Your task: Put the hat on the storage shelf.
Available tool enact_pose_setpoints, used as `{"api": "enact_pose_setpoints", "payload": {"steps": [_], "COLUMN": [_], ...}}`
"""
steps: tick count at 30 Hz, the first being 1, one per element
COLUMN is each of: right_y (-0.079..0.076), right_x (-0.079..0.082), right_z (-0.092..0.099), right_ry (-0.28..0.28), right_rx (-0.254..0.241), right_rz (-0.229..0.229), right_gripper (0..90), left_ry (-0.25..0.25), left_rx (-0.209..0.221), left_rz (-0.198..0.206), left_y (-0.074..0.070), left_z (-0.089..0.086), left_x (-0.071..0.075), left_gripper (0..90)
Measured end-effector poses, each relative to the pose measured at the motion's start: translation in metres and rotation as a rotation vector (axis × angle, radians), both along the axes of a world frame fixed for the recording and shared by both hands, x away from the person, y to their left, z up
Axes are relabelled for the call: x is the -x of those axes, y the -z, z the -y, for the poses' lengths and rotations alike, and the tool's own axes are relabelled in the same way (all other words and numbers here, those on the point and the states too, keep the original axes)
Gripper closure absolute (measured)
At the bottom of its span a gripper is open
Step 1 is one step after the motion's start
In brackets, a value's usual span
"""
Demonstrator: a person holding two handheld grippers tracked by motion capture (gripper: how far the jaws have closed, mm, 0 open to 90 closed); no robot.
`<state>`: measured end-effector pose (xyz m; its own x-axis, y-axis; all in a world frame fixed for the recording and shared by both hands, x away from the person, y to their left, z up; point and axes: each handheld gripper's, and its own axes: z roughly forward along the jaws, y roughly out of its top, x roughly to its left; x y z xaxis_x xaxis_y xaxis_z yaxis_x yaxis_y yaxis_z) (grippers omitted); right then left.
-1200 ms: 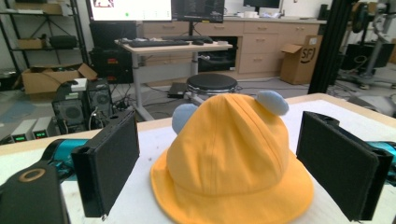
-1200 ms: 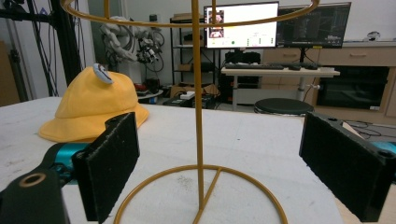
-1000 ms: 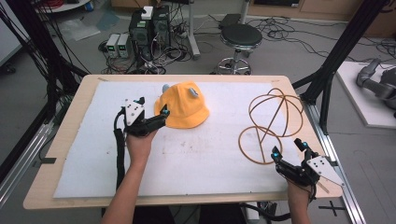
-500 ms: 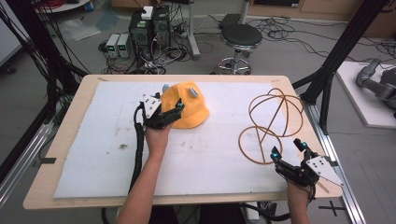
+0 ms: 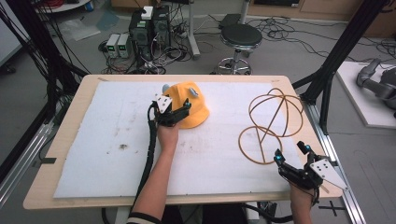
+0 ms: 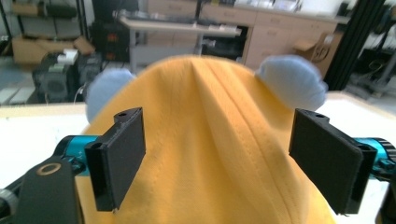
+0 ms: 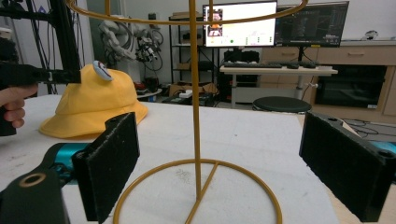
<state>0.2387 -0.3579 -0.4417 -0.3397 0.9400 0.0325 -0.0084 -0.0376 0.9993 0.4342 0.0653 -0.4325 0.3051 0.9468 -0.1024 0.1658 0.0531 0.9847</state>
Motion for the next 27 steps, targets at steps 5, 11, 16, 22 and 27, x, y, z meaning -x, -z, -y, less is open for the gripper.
{"api": "enact_pose_setpoints", "payload": {"steps": [5, 11, 16, 22, 27], "right_y": [0.0, -0.001, 0.0, 0.0, 0.001], "right_x": [0.003, 0.007, 0.008, 0.007, 0.006], "right_z": [0.004, 0.007, 0.008, 0.007, 0.005], "right_ry": [0.009, 0.012, 0.016, 0.013, 0.009], "right_rx": [0.0, -0.004, -0.003, -0.002, 0.006], "right_rz": [0.005, 0.008, 0.003, 0.005, 0.004], "right_gripper": [11.8, 11.8, 11.8, 11.9, 11.9], "left_ry": [0.001, -0.004, -0.009, -0.008, -0.003], "left_rx": [-0.026, -0.013, -0.021, -0.01, 0.006], "left_rz": [0.003, -0.021, -0.018, -0.049, -0.078], "left_y": [-0.002, 0.005, 0.007, 0.01, 0.009], "left_z": [0.01, 0.011, 0.011, 0.008, 0.006], "left_x": [-0.005, -0.011, -0.012, -0.015, -0.013], "left_gripper": [20.4, 22.2, 34.0, 51.9, 75.5]}}
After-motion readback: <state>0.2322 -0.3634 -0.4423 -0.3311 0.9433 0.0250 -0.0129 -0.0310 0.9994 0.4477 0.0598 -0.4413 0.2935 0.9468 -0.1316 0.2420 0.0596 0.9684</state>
